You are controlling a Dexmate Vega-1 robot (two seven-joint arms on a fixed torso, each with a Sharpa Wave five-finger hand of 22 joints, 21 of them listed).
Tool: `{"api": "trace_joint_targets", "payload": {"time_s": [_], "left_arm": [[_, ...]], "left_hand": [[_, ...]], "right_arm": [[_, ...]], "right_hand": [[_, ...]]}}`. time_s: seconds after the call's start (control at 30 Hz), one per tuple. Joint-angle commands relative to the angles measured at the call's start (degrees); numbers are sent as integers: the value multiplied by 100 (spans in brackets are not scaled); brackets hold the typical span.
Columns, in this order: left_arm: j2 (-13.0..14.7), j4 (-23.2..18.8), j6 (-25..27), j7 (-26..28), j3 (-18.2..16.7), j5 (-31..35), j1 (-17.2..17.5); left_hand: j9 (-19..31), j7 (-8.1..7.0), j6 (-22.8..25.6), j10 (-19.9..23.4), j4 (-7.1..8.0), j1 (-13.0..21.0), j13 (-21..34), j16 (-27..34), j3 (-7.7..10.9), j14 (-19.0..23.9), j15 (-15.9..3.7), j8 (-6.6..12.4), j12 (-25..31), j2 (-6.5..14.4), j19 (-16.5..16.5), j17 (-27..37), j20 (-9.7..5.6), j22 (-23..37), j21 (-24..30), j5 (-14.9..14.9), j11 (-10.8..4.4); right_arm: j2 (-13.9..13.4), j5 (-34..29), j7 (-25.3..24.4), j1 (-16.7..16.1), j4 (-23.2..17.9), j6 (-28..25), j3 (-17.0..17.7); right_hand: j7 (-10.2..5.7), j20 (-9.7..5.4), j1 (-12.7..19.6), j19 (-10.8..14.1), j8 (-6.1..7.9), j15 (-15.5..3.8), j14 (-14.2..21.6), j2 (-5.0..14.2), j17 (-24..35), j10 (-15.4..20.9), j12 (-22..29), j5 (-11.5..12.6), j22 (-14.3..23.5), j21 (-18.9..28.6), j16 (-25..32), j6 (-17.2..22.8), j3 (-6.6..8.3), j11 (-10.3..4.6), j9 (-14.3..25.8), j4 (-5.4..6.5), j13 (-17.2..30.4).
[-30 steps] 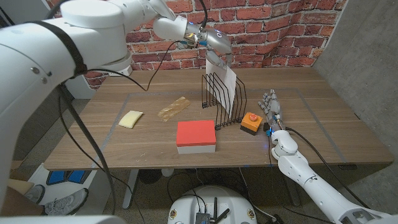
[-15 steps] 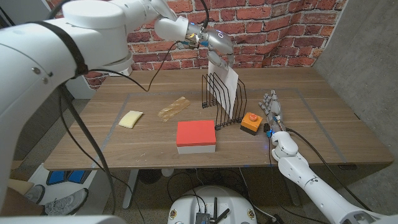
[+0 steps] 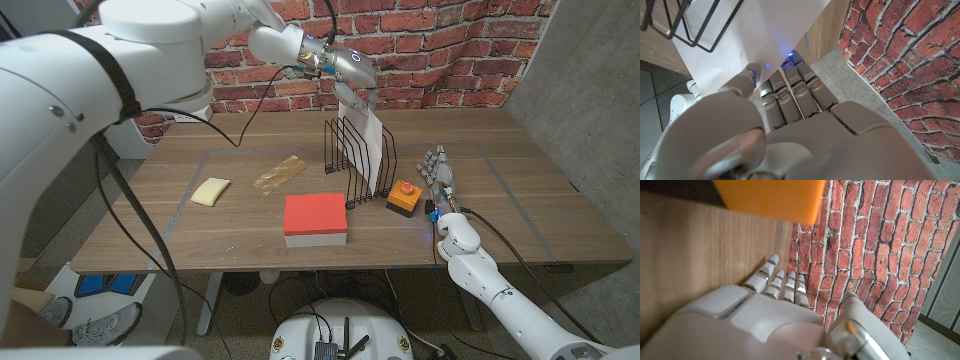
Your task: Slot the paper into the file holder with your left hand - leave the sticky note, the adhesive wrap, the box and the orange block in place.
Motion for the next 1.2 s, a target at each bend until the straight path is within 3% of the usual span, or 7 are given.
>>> {"api": "trace_joint_targets", "payload": {"time_s": [0.03,1.2], "left_arm": [[33,-26,-151,92,5,183,-33],[38,5,-31,-681,-163,-291,11]], "left_hand": [[28,0,35,15,-11,12,8,15,1,44,-572,30,1,26,-39,15,-634,13,10,18,-45],[-7,-1,-271,-438,-36,-56,10,-31,-92,-301,-543,-129,-80,-179,-248,1,-651,8,-55,32,-6]], "right_arm": [[-7,18,67,32,31,2,1],[-3,54,83,74,99,-28,16]], "right_hand": [[-23,-1,-23,54,7,-11,29,223,29,15,32,-30,27,16,33,46,44,2,22,11,4],[-17,-2,-23,61,6,0,29,220,35,15,32,-32,27,17,35,45,45,4,22,8,4]]}}
